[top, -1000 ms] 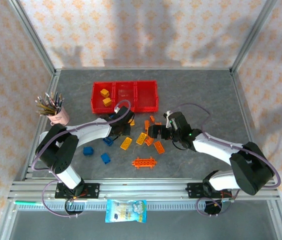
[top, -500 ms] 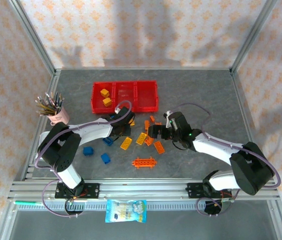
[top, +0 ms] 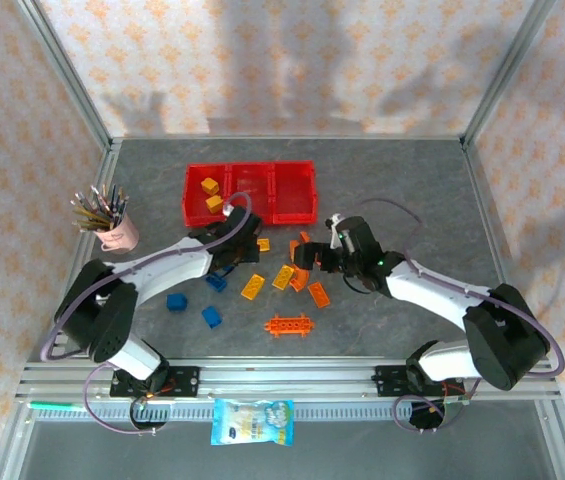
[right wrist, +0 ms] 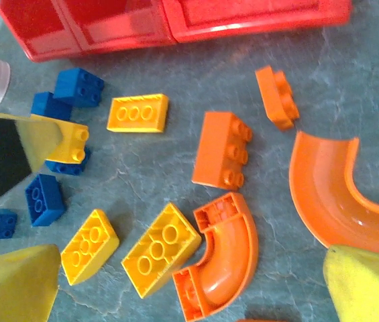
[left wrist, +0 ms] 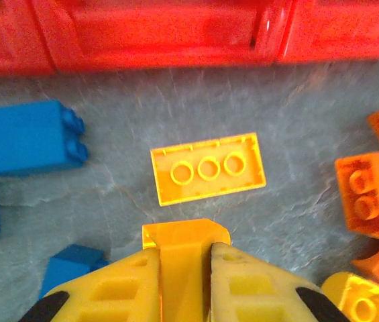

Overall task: Sort the legos into containers by color
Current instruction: Pick up the lego from the center of the table, then place the lego in the container, then pick up the lego from the center of the table.

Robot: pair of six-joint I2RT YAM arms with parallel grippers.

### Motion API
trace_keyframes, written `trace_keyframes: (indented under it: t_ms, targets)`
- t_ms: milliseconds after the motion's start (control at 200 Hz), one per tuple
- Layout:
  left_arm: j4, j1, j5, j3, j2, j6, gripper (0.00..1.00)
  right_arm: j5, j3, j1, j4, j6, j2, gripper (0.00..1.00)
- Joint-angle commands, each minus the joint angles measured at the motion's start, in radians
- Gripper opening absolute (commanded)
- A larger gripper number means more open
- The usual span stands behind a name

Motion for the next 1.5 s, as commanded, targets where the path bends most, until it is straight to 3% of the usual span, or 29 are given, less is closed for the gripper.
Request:
trace_keyframes:
  t_ms: [0,260,566,691,896,1216,1497]
  targets:
    - [-0.020,0.059,-0.017,0.005,-0.072,0.004,0.18,0.019,0.066,-0.003,-0.022,-0.028,0.005,1.00]
    - [0.057,0.242,-0.055,0.070,-0.113,-0.007,0.17,-0.032,0.171,0.006,0.065,0.017,0.106,1.00]
    - [0.124,0.362,-0.138,0.244,0.140,-0.010,0.18,0.009,0.259,0.006,0.072,-0.011,0.180,1.00]
    - [0.102,0.380,-0.196,0.348,0.240,0.013,0.22,0.021,0.300,0.005,0.036,-0.055,0.196,1.00]
    - [0.079,0.391,-0.193,0.400,0.292,0.031,0.42,0.017,0.357,-0.001,-0.013,-0.098,0.204,1.00]
    - [0.070,0.366,-0.030,0.298,0.151,0.032,0.45,0.015,0.313,-0.003,-0.019,-0.077,0.175,1.00]
    - [0.033,0.215,-0.004,0.101,-0.041,0.024,0.47,0.034,0.176,-0.002,-0.027,-0.037,0.088,1.00]
